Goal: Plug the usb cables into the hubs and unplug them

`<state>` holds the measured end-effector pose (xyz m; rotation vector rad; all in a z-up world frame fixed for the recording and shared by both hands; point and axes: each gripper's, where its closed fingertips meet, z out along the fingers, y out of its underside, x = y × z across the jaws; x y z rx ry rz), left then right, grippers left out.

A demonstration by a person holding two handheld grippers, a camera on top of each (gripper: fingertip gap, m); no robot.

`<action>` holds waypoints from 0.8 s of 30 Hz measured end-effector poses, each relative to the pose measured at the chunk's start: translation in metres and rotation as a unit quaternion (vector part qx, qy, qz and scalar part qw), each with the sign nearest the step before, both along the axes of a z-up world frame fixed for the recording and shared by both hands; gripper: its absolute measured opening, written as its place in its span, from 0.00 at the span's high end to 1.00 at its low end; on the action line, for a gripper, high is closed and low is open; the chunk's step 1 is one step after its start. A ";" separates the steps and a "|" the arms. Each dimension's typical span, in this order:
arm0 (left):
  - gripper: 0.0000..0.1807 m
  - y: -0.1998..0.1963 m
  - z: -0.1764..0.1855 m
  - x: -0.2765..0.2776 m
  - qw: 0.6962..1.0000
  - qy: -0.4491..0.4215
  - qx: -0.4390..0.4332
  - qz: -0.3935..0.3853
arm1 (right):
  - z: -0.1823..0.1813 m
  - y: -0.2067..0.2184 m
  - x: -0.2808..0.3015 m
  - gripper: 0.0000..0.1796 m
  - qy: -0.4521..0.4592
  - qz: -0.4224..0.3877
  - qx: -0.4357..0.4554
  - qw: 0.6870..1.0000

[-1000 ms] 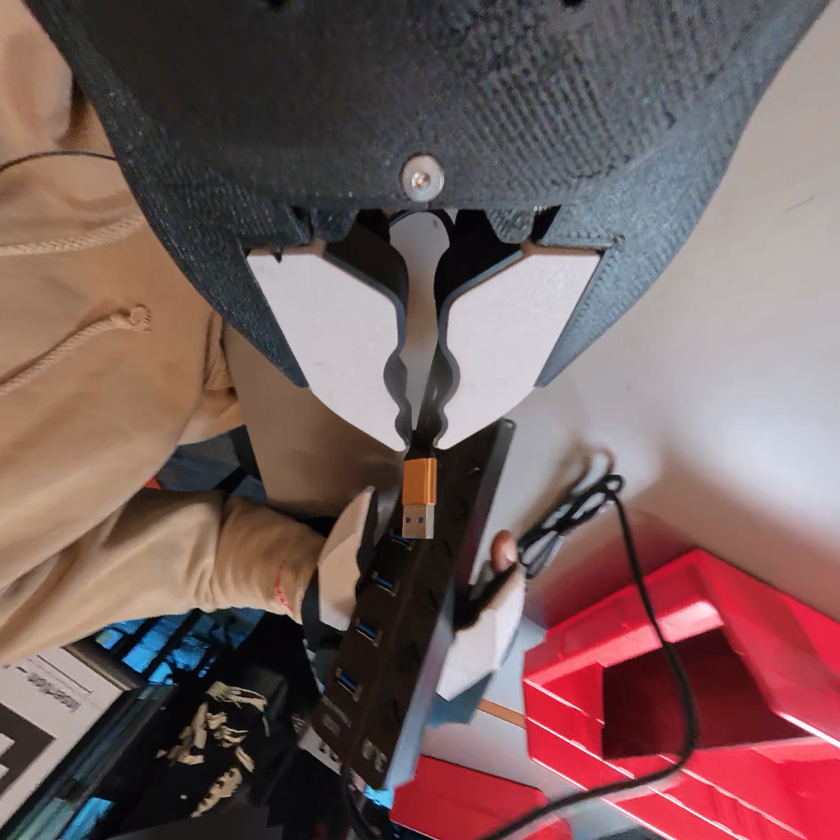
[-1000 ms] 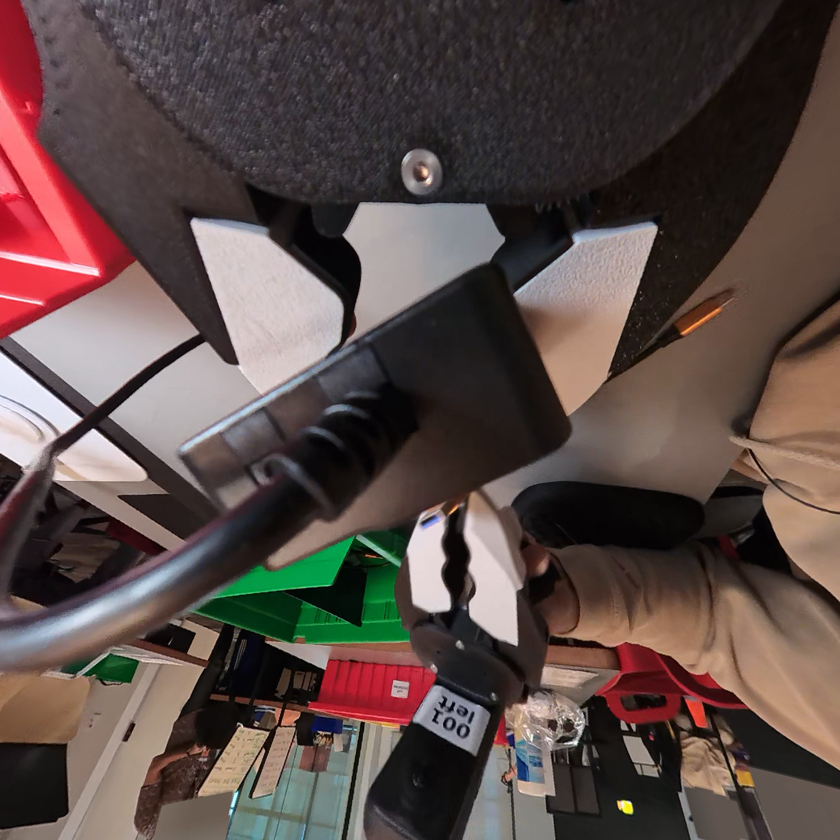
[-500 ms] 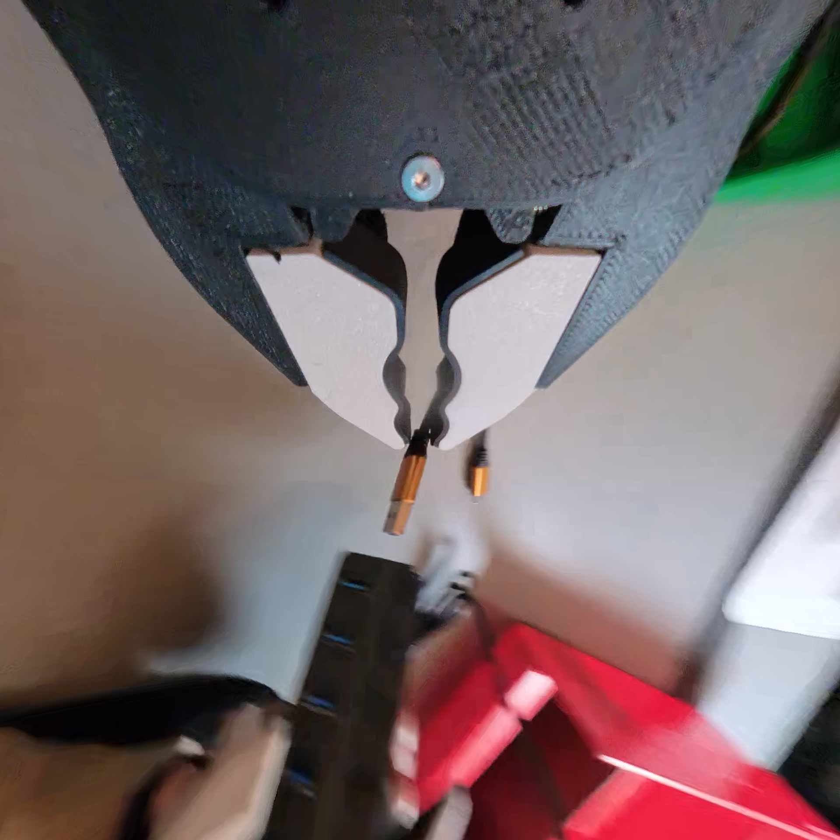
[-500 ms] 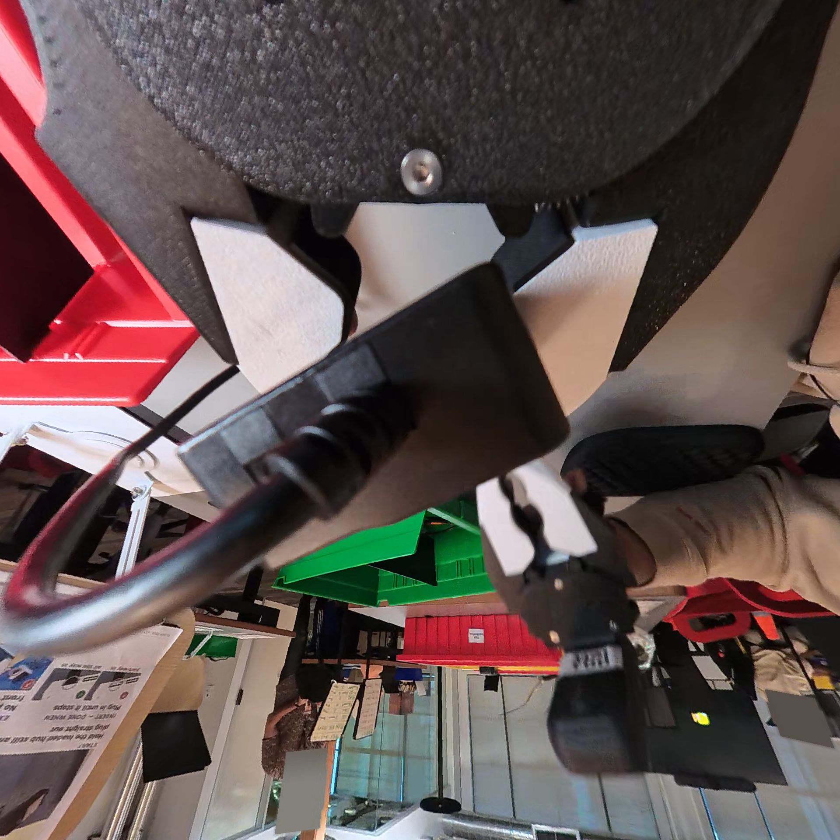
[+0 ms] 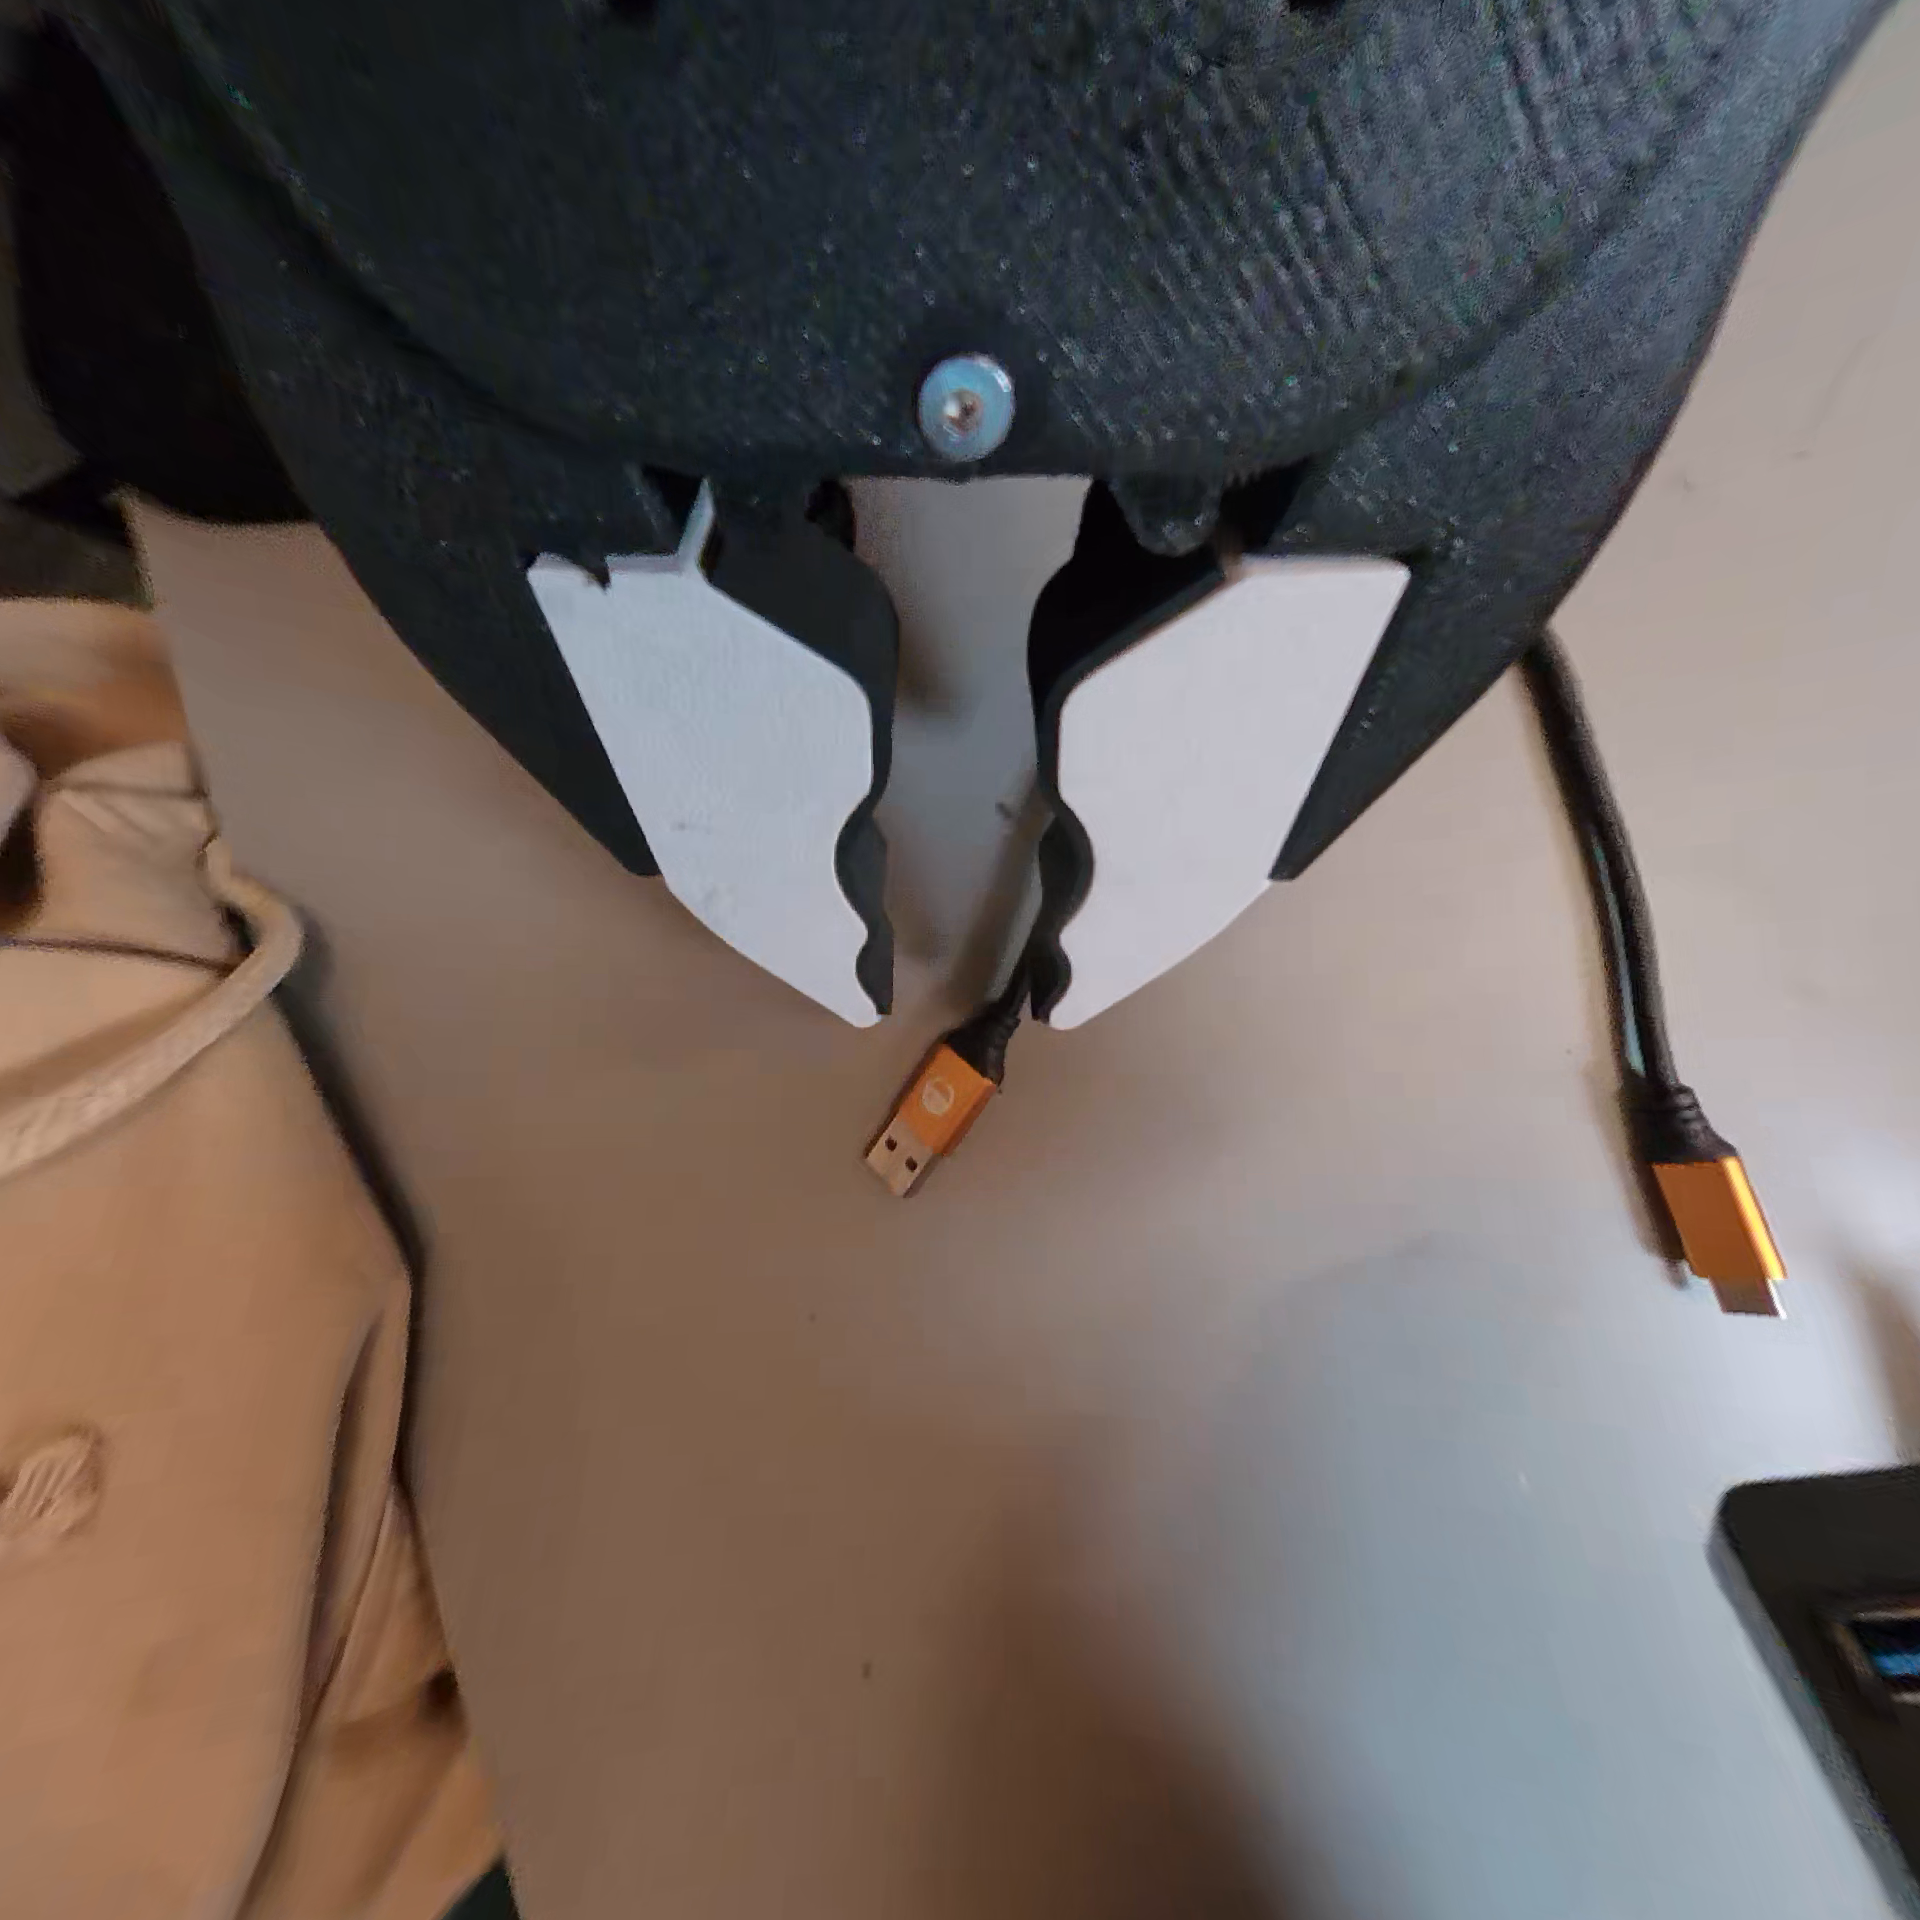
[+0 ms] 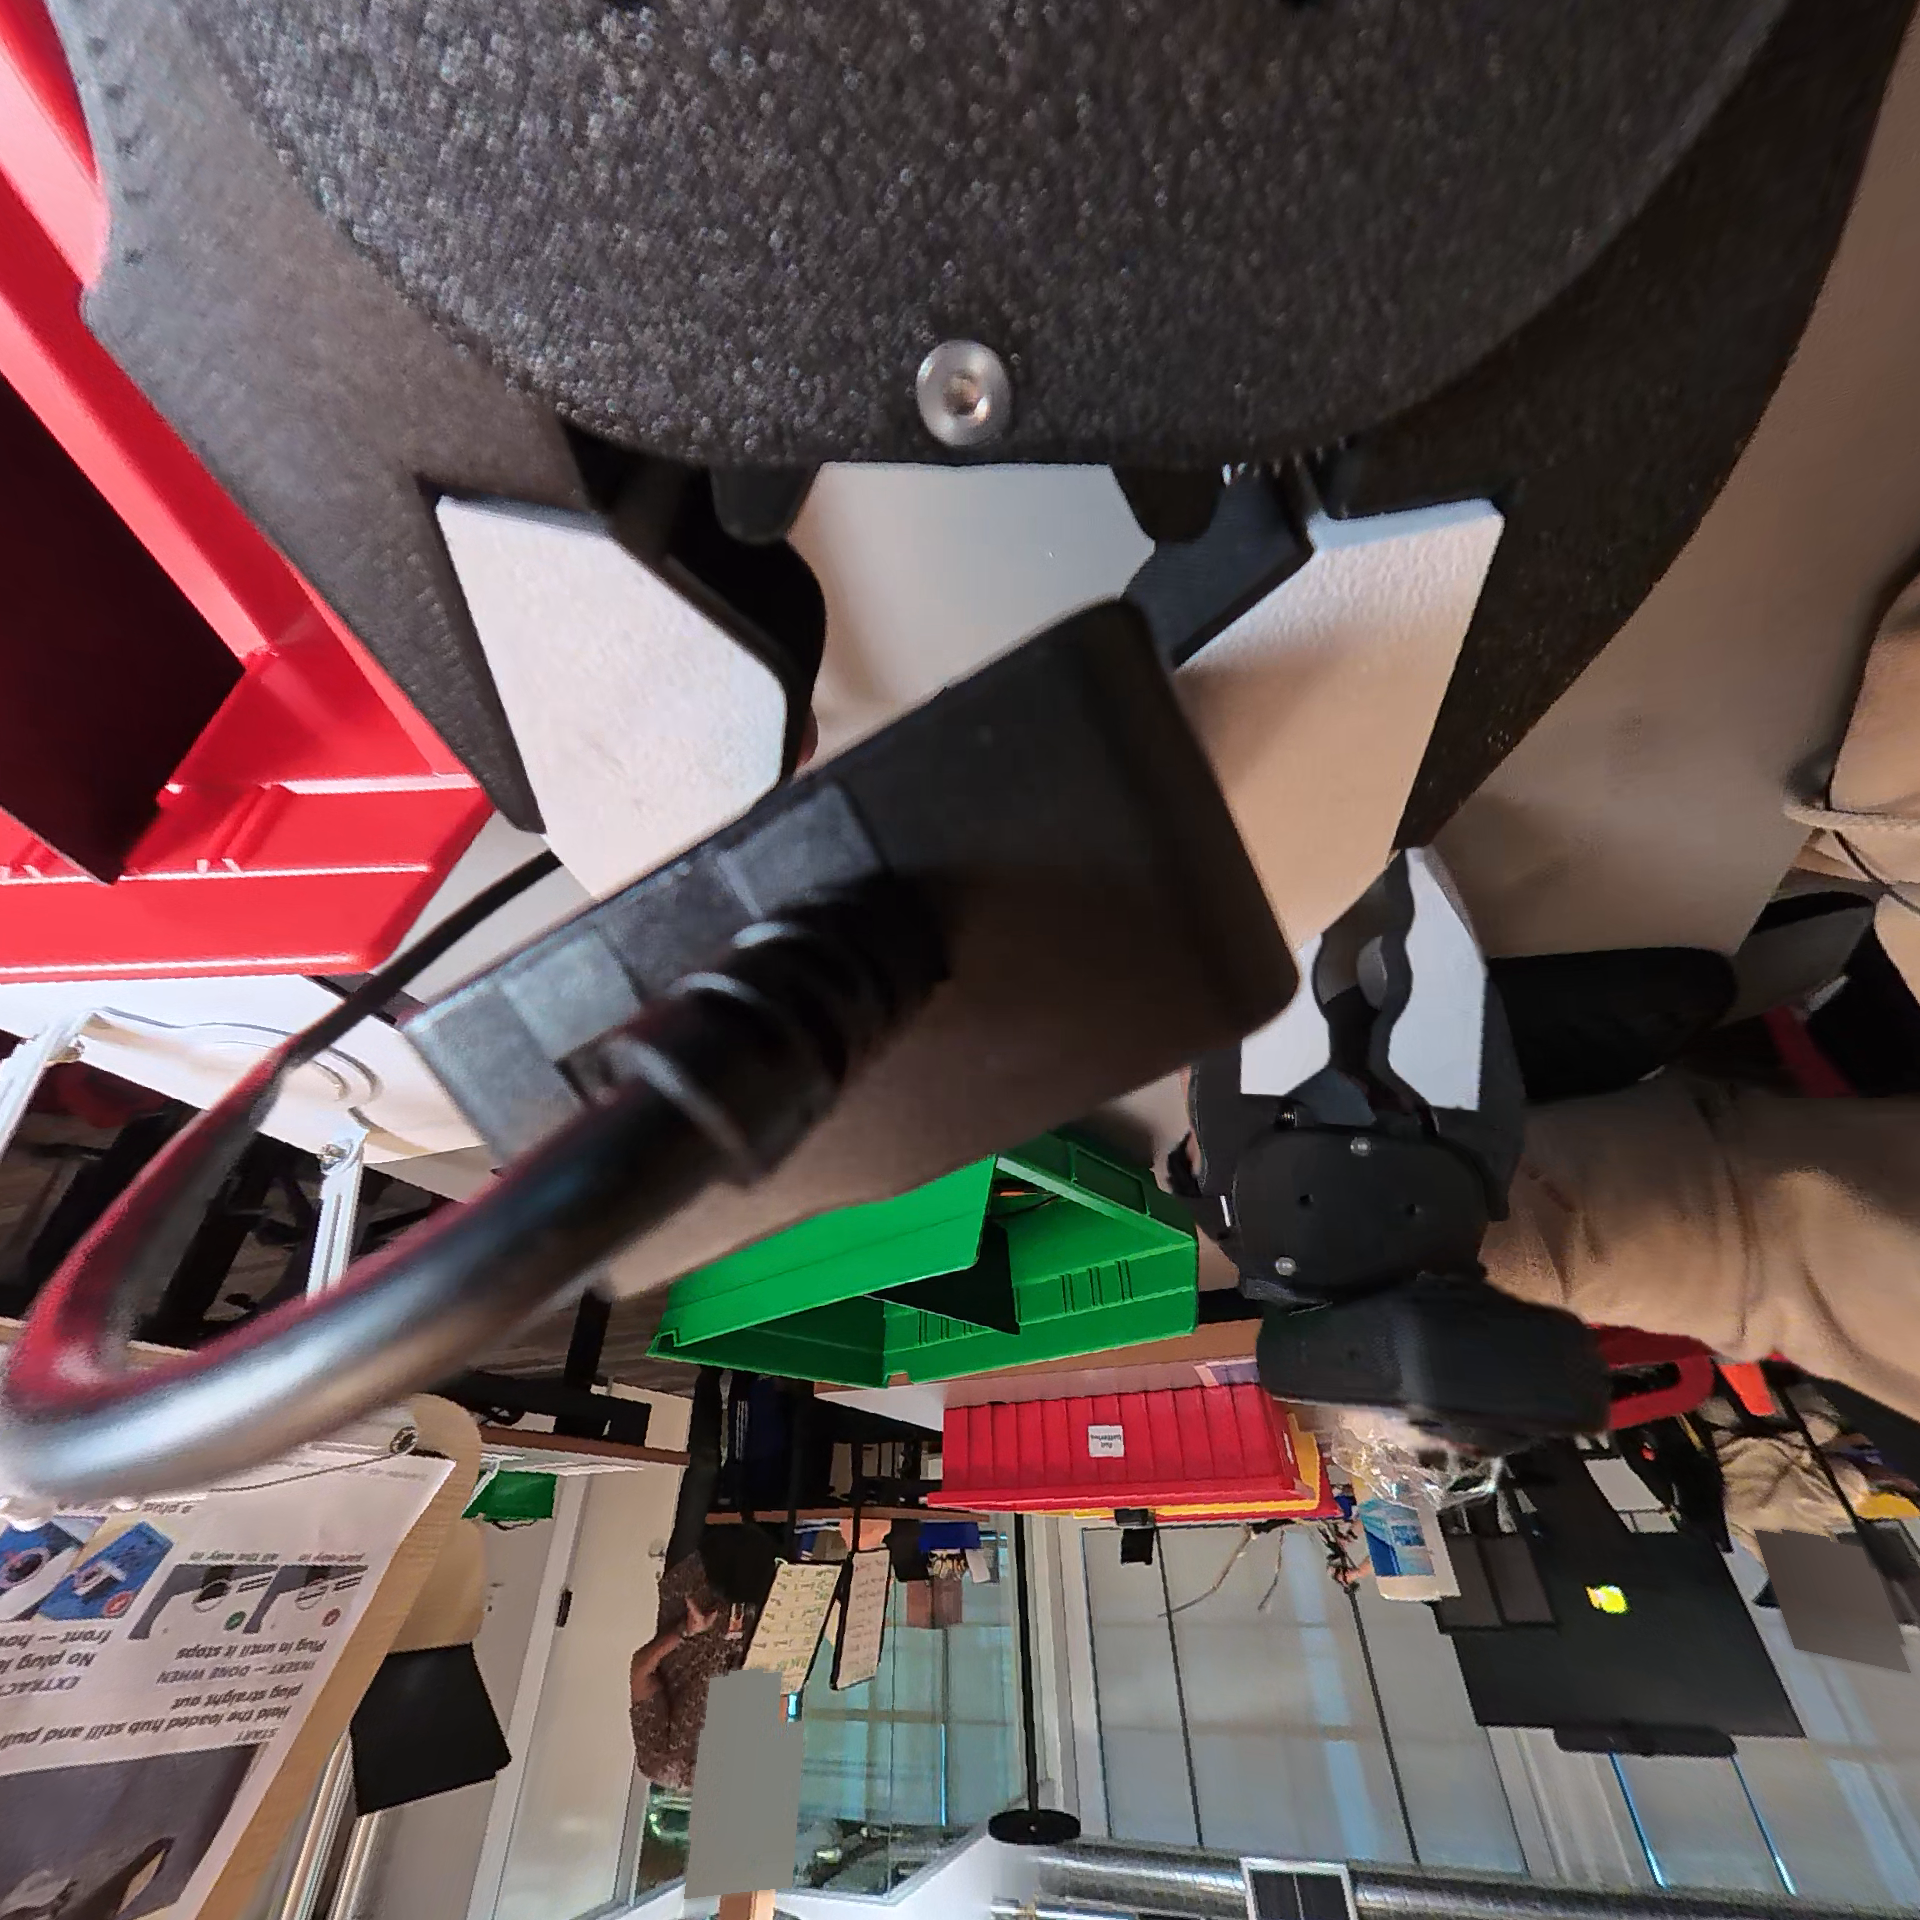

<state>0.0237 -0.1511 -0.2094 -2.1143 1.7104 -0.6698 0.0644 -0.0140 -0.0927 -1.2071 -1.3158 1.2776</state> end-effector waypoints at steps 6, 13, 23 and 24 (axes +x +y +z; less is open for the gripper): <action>0.83 0.011 -0.015 -0.003 0.992 0.075 0.035 -0.091 | 0.000 0.003 0.002 0.61 0.000 -0.004 -0.003 1.000; 0.88 0.008 -0.016 0.009 0.991 0.027 0.055 -0.123 | -0.001 0.002 0.002 0.62 -0.004 0.001 -0.003 1.000; 0.96 0.036 0.010 -0.002 0.992 -0.076 0.055 0.084 | -0.011 -0.013 -0.002 0.61 -0.029 0.033 0.013 0.999; 0.96 0.041 0.022 -0.003 0.988 -0.101 0.048 0.110 | -0.013 -0.015 -0.003 0.61 -0.033 0.037 0.020 0.999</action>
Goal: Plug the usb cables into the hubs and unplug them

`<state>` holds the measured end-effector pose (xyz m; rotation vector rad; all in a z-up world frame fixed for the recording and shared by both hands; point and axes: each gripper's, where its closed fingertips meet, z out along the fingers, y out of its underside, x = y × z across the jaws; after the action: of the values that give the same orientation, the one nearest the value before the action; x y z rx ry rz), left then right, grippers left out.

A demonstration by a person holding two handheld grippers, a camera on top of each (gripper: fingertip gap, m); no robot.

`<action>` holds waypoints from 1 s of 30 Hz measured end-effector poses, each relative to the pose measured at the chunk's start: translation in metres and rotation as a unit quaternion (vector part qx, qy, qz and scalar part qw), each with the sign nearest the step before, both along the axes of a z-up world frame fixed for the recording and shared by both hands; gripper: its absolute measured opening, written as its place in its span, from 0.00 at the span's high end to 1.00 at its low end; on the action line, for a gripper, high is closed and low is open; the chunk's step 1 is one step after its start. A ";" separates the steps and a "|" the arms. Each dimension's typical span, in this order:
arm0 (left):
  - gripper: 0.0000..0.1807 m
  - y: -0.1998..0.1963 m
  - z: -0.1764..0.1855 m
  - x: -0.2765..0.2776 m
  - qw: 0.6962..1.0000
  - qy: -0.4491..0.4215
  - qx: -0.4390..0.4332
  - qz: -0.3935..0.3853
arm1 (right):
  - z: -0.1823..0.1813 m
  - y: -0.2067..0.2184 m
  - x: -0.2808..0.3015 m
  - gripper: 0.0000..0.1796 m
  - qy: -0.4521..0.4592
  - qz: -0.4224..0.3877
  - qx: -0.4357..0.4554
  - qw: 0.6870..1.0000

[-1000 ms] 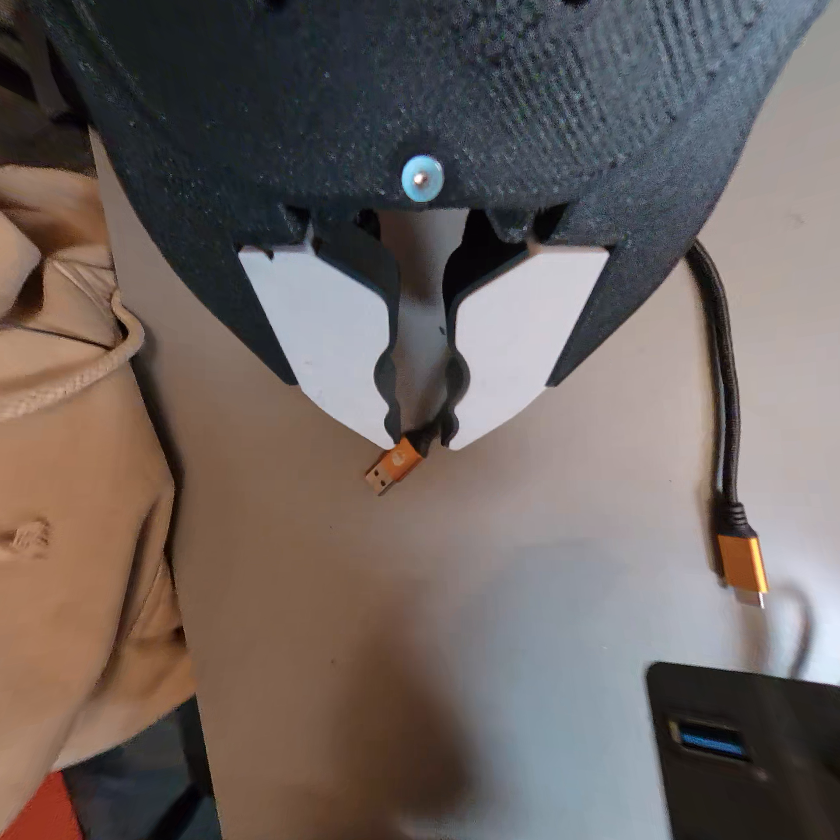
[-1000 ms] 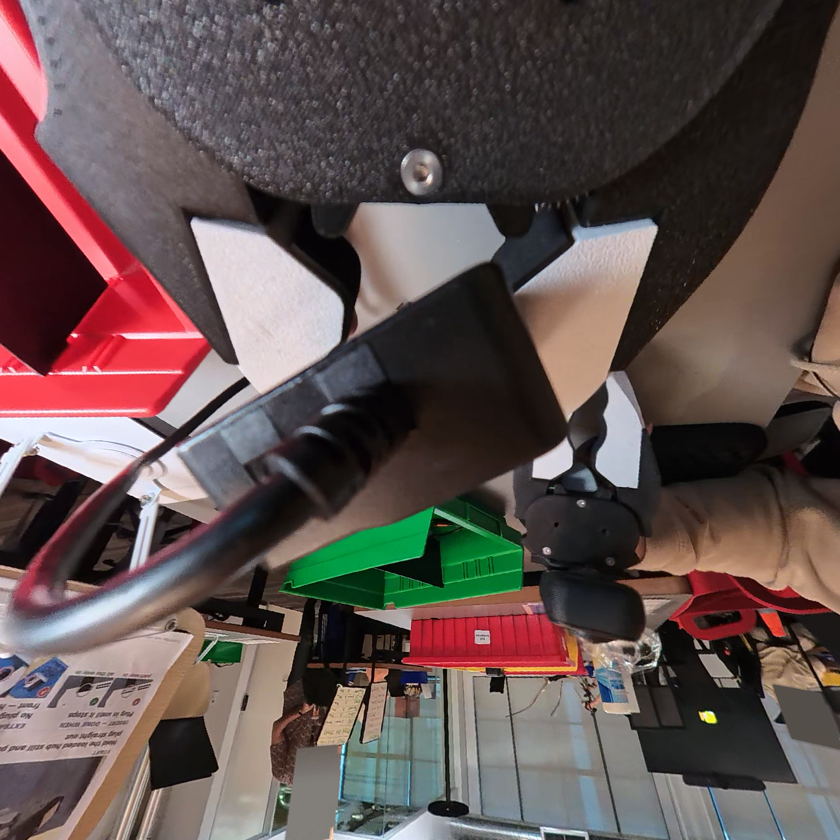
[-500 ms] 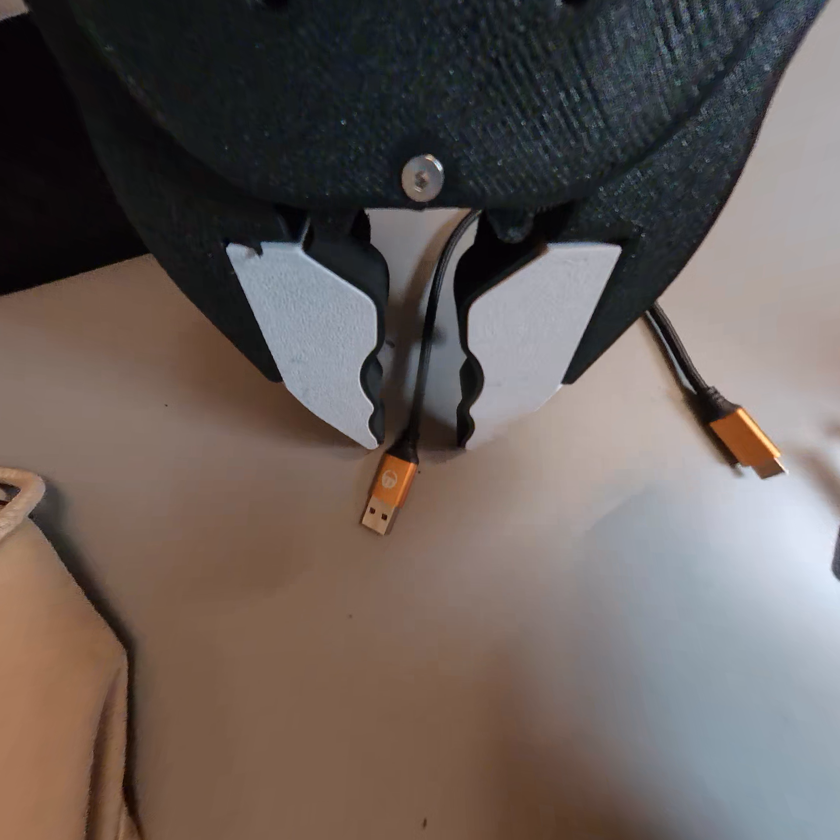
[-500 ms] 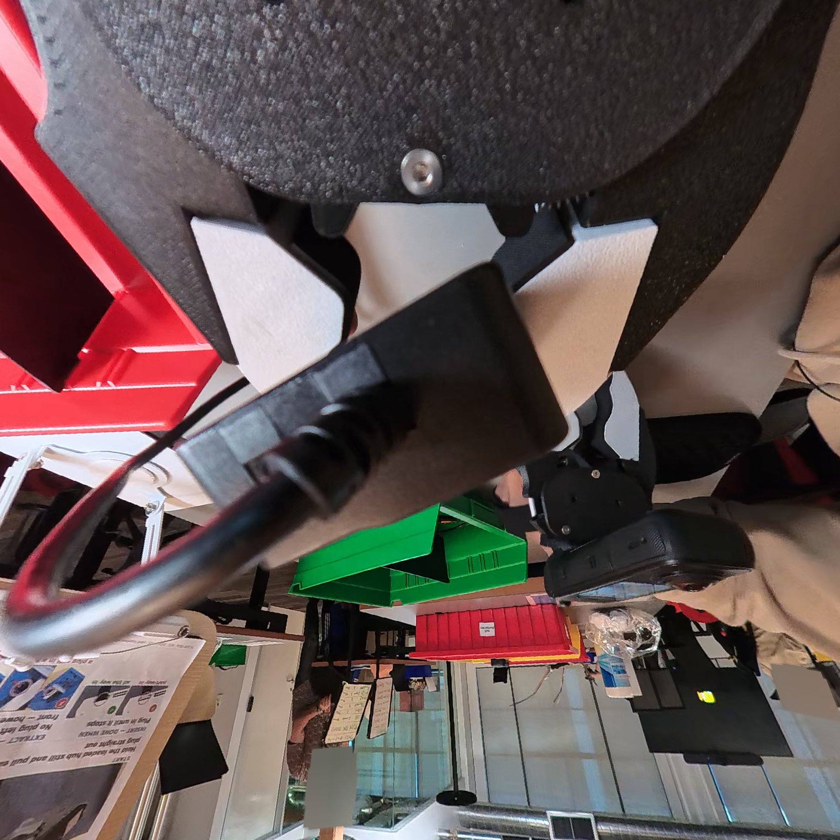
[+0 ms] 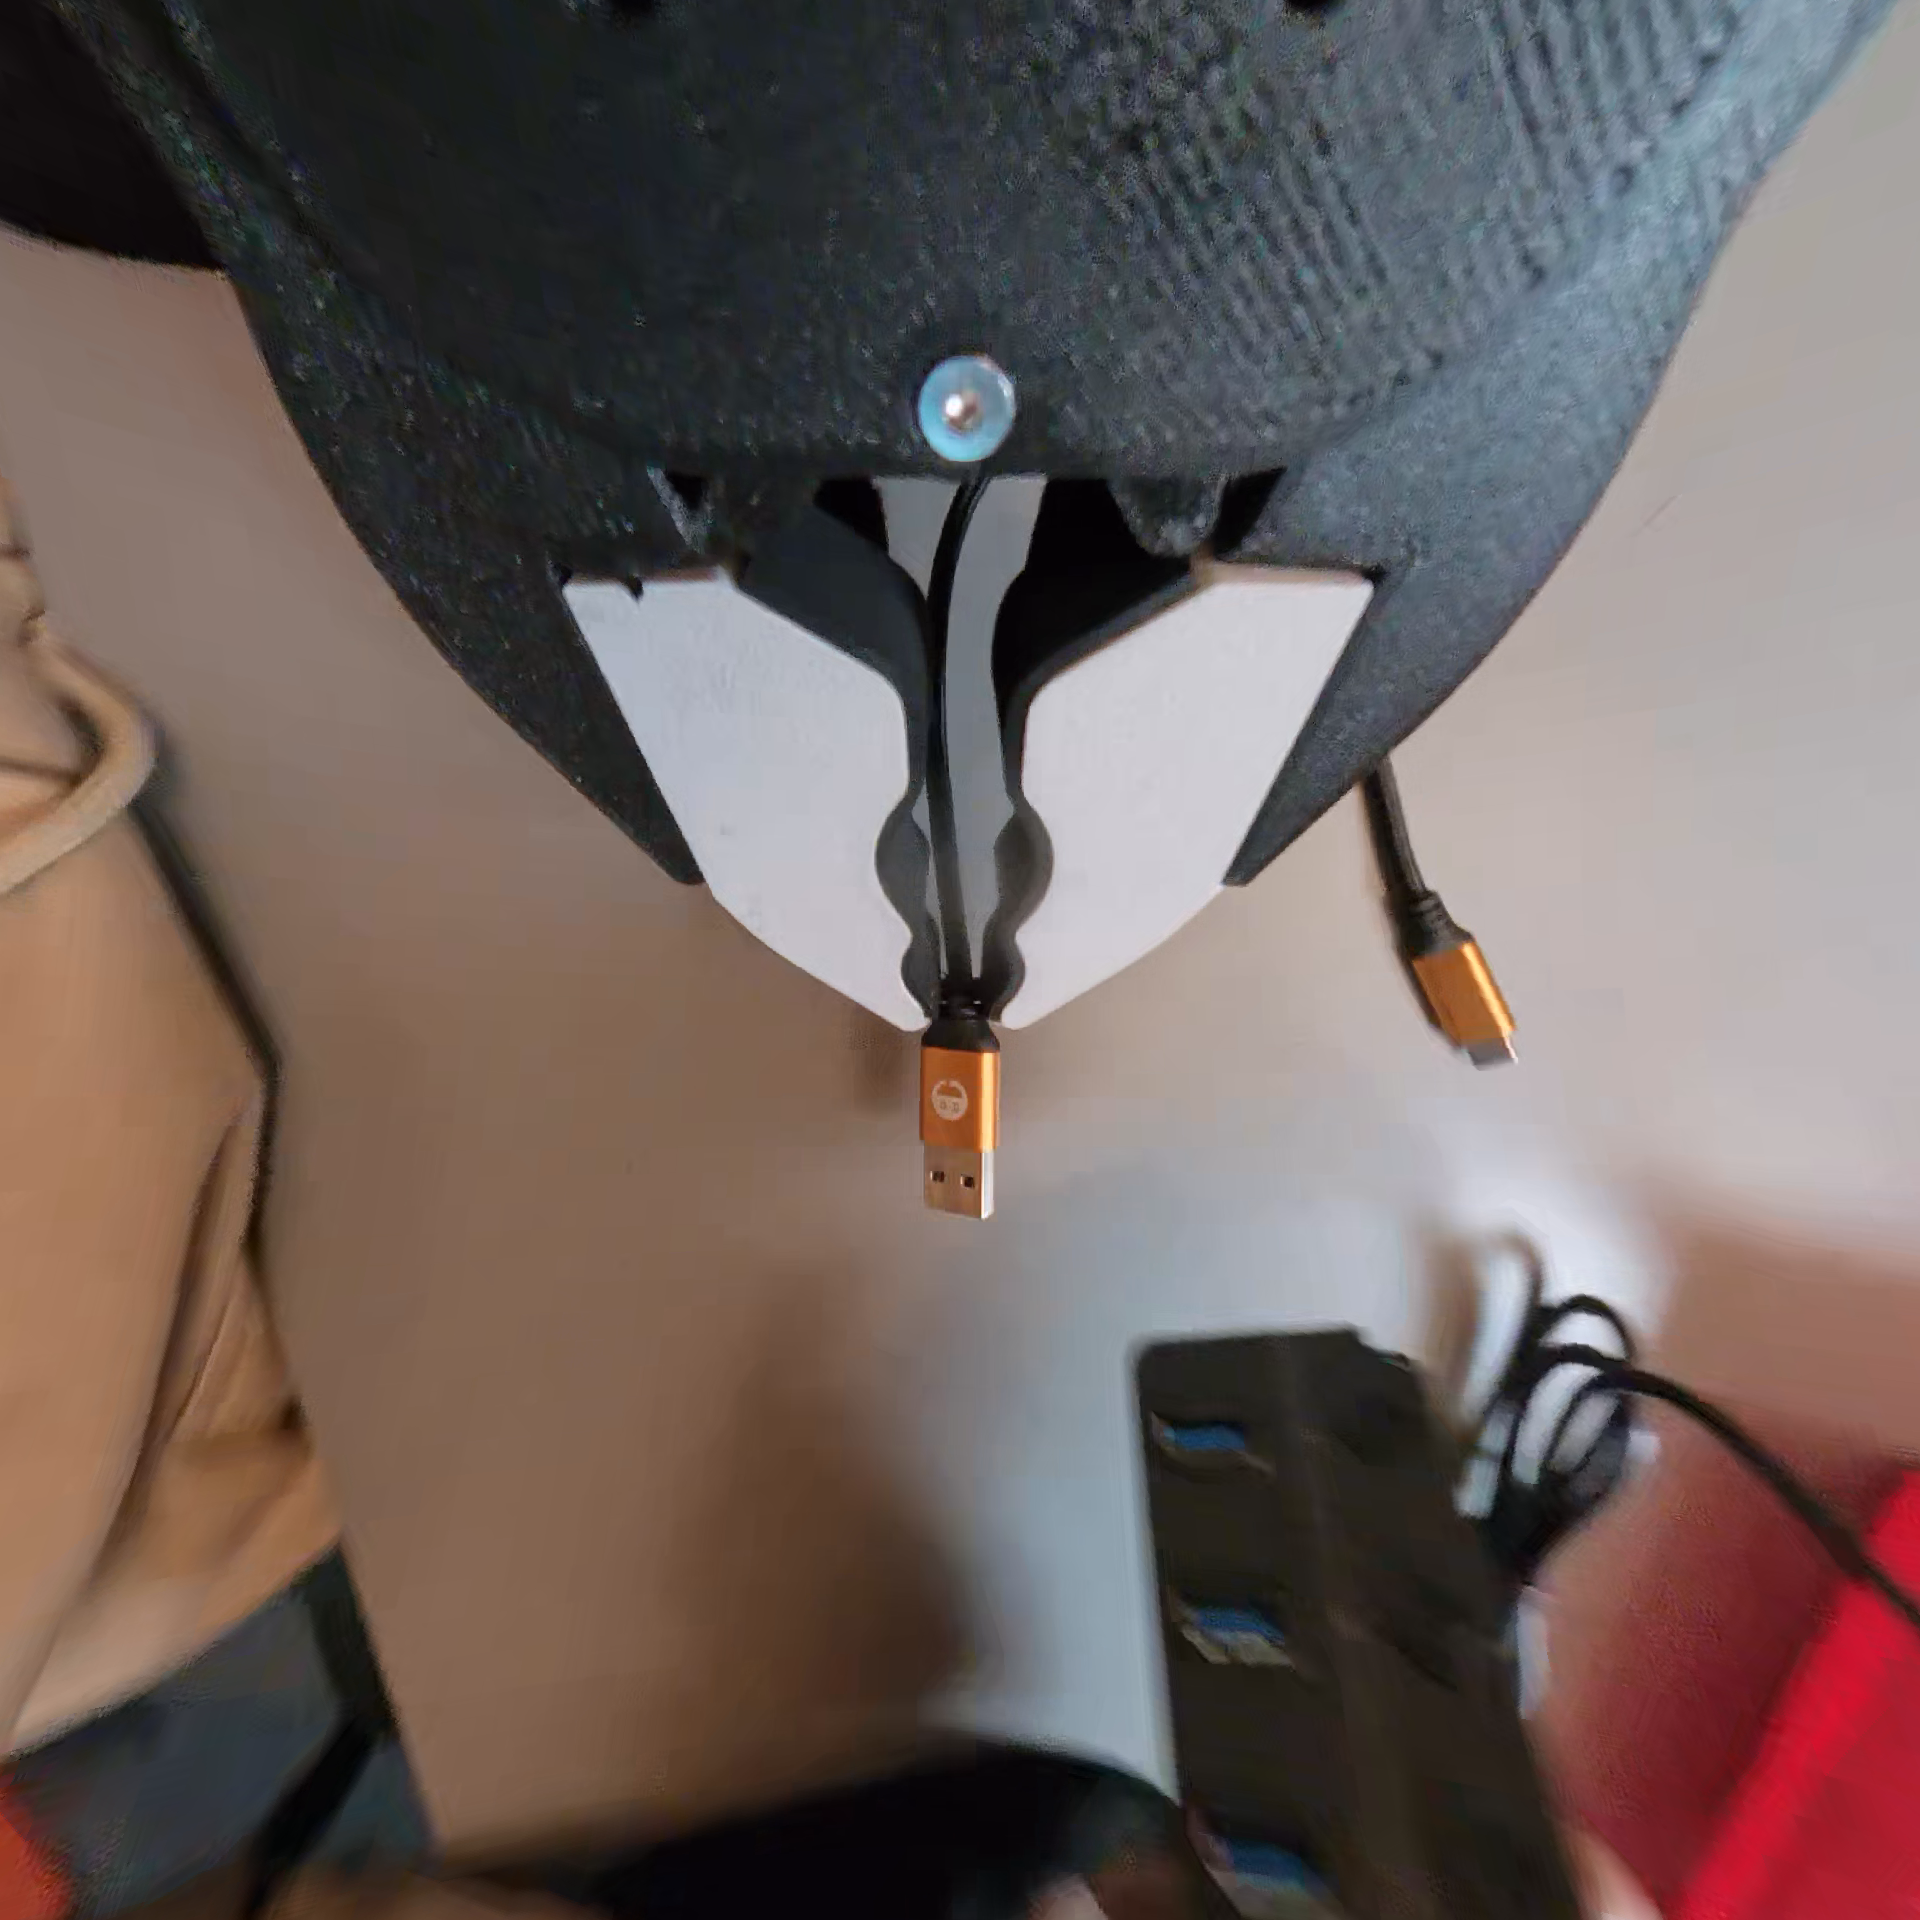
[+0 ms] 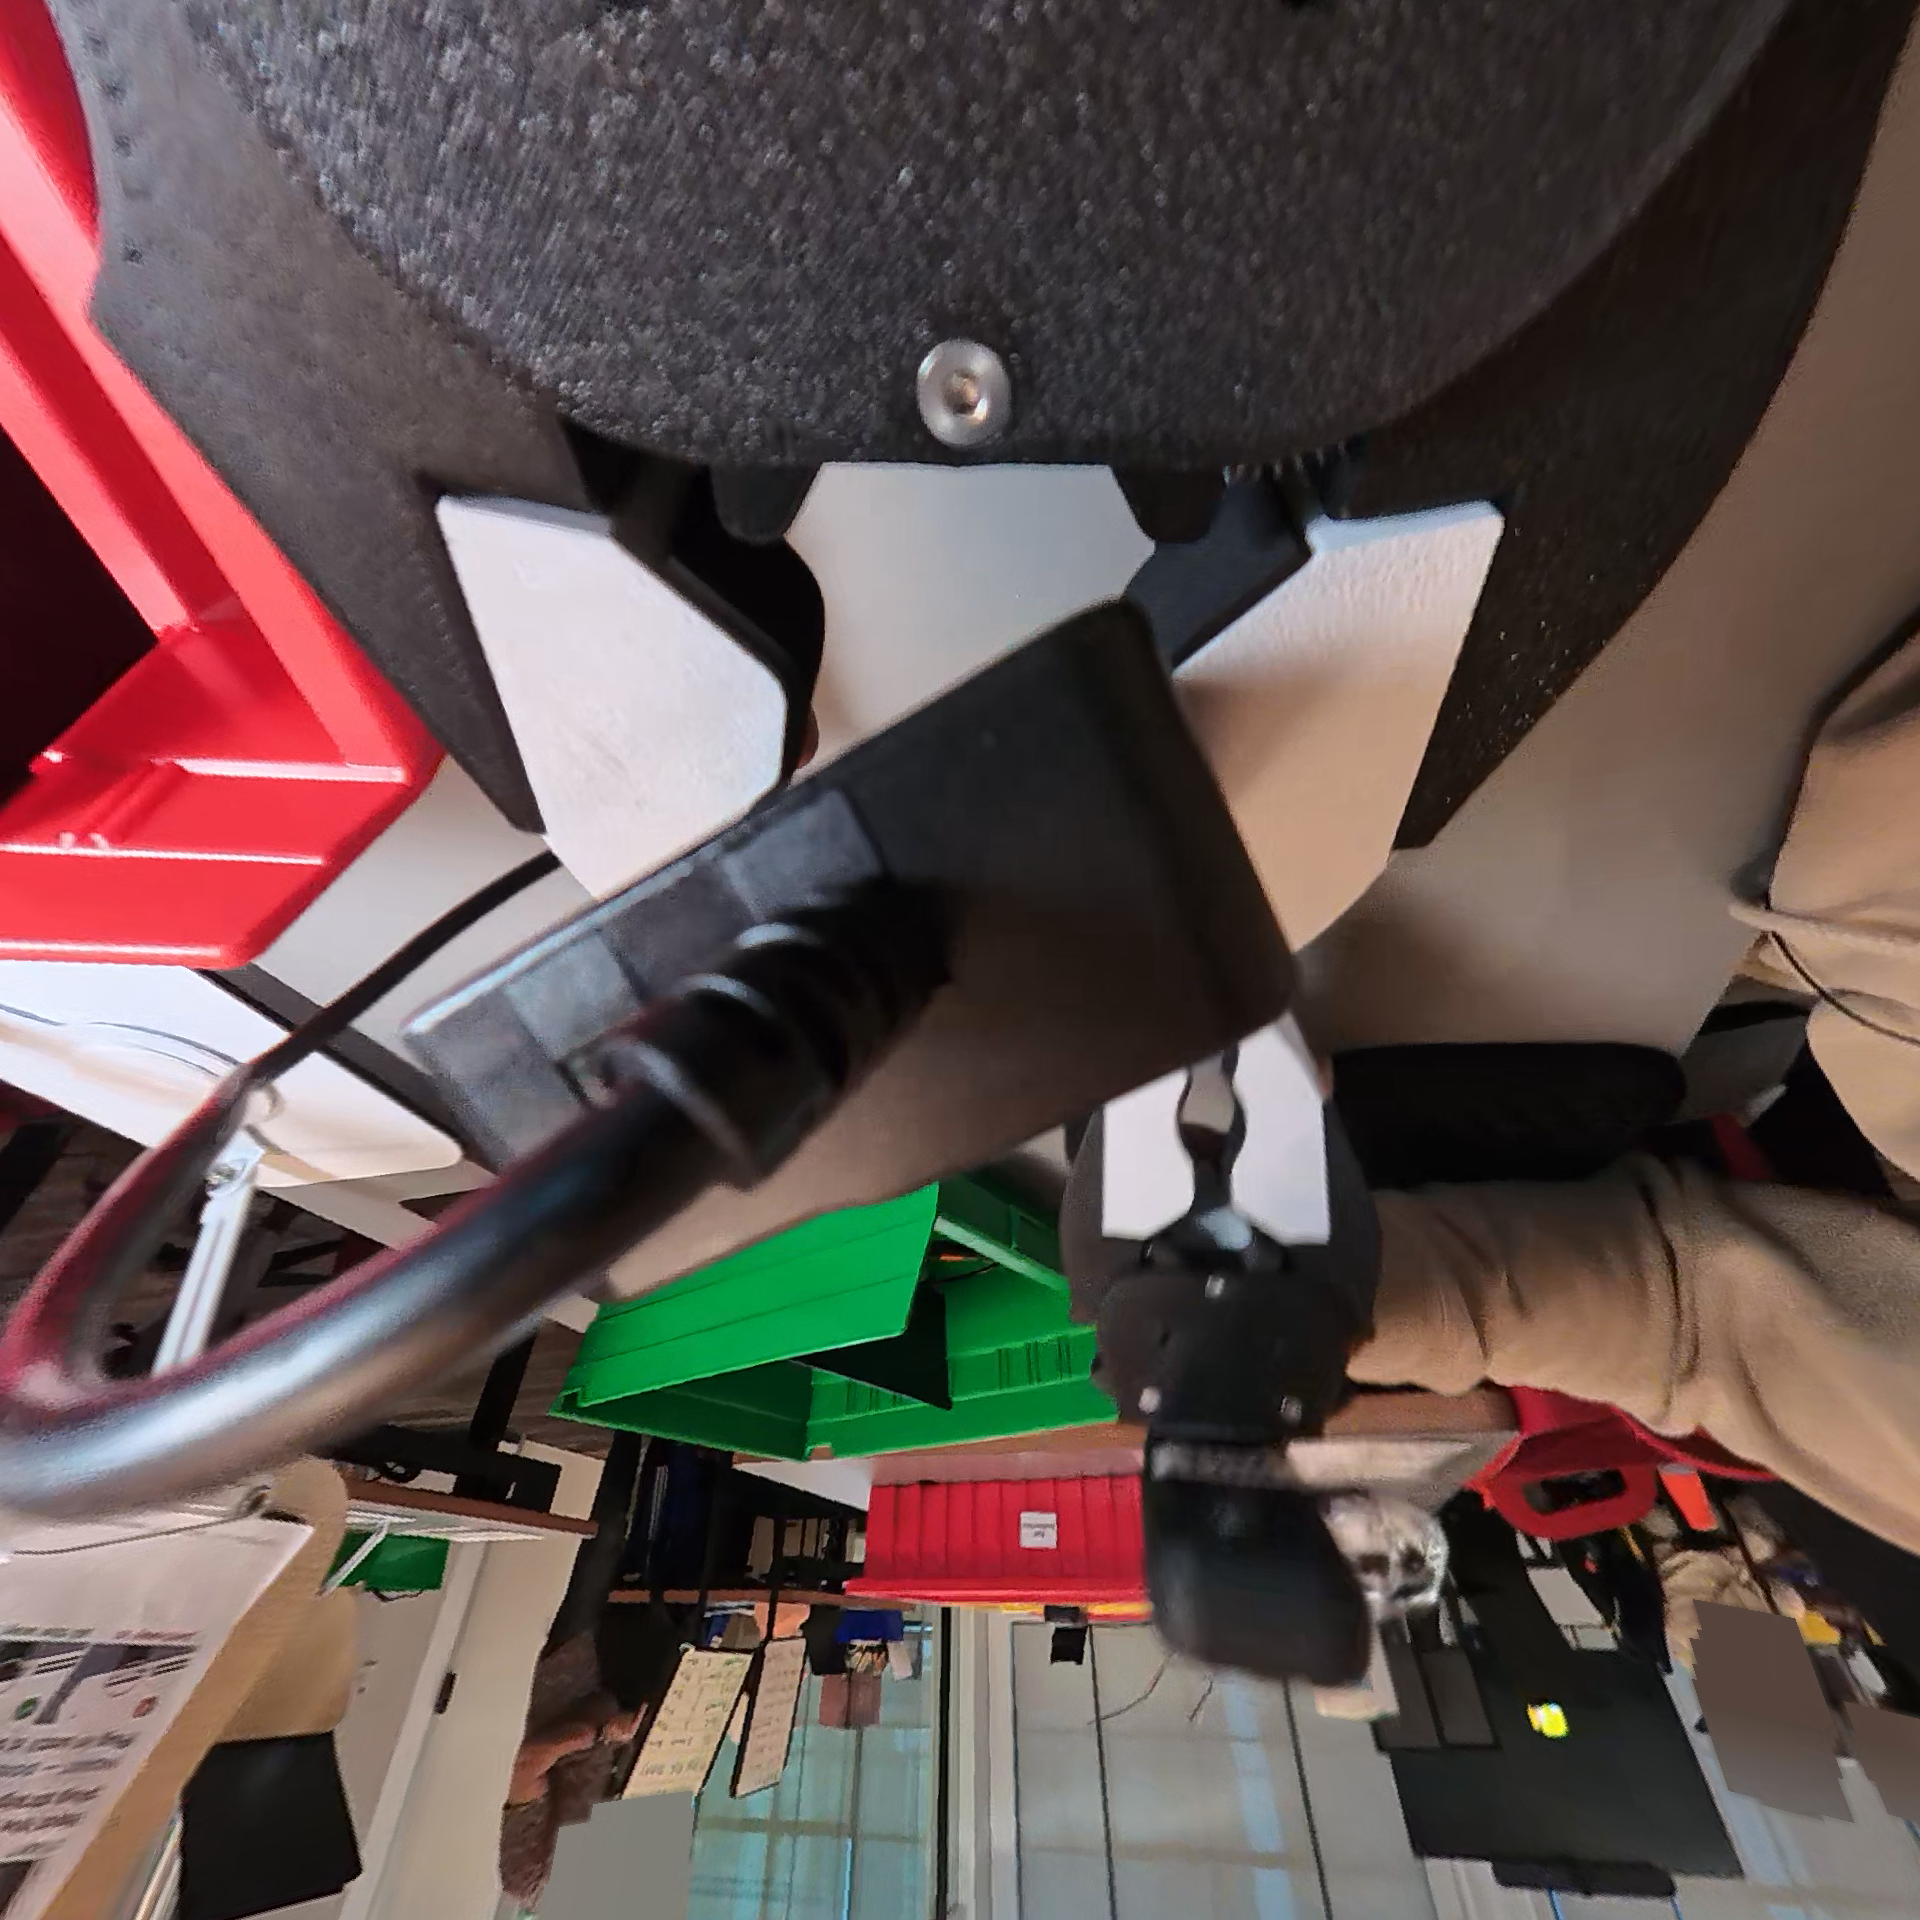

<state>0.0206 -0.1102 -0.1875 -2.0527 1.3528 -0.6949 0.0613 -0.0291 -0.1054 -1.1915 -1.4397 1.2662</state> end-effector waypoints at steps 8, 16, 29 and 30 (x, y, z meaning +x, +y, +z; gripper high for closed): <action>0.96 0.019 0.067 0.004 0.992 -0.085 -0.020 0.094 | -0.018 -0.017 -0.020 0.62 -0.074 -0.012 0.077 0.994; 0.96 0.023 0.069 0.014 0.994 -0.027 -0.004 0.105 | -0.033 -0.022 -0.044 0.62 -0.142 -0.063 0.140 0.978; 0.96 0.008 0.054 0.003 0.994 0.026 -0.035 0.096 | -0.036 -0.032 -0.058 0.62 -0.151 -0.082 0.179 0.969; 0.96 0.007 0.053 0.003 0.994 0.029 -0.037 0.095 | -0.037 -0.032 -0.058 0.62 -0.151 -0.083 0.186 0.967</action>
<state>0.0234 -0.1028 -0.1345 -2.2418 1.1581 -0.6150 0.0036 -0.0614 -0.1419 -1.2488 -1.6678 0.6788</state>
